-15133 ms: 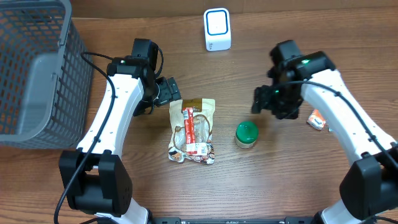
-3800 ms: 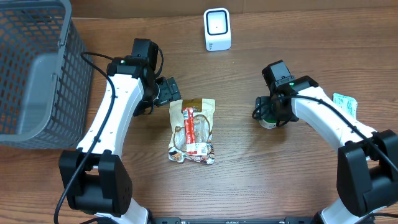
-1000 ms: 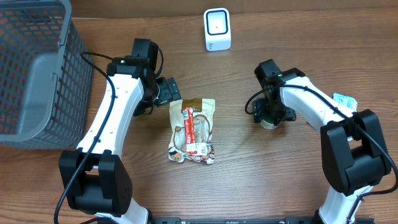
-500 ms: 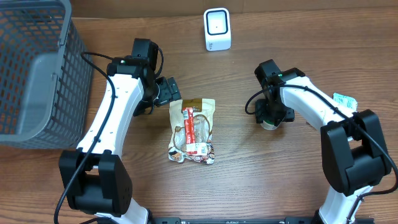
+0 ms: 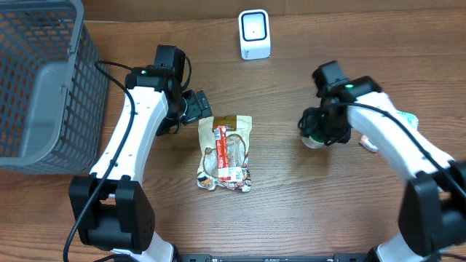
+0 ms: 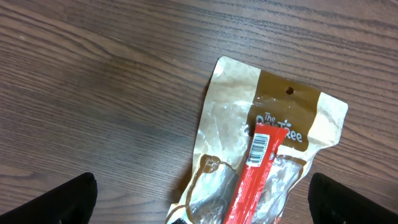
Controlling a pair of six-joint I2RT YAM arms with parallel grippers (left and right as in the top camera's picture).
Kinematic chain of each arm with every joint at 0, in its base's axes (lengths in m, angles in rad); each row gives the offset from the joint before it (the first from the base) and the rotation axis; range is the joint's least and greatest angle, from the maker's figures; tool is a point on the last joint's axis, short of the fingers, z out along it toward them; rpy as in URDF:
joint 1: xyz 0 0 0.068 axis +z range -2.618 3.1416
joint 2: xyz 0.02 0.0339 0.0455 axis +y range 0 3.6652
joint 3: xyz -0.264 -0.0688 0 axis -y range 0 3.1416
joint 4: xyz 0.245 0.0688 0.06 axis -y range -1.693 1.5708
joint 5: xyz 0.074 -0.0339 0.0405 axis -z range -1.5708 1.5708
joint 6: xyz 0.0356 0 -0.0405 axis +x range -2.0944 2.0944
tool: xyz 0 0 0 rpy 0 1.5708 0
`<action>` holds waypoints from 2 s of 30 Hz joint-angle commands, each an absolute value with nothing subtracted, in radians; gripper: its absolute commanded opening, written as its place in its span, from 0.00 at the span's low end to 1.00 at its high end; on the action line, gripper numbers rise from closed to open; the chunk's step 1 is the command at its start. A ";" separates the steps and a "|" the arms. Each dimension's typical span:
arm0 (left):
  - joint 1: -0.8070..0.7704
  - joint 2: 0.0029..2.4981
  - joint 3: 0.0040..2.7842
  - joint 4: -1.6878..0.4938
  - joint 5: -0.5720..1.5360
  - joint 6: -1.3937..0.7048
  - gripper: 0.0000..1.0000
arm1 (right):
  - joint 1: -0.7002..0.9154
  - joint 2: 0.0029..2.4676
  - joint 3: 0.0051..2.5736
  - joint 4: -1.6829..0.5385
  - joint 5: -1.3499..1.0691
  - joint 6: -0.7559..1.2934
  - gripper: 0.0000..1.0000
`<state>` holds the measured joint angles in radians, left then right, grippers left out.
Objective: Scan the item barcode
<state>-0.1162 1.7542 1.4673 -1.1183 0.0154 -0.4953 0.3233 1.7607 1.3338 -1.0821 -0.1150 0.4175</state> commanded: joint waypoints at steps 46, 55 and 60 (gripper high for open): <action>-0.118 1.732 1.488 -1.118 0.019 -0.501 1.00 | 0.294 1.721 1.350 -1.286 -1.034 0.946 0.04; -0.118 1.732 1.488 -1.118 0.019 -0.501 1.00 | 0.294 1.721 1.350 -1.293 -1.035 0.946 0.04; -0.118 1.732 1.488 -1.118 0.019 -0.501 1.00 | 0.294 1.721 1.350 -1.296 -1.050 0.946 0.04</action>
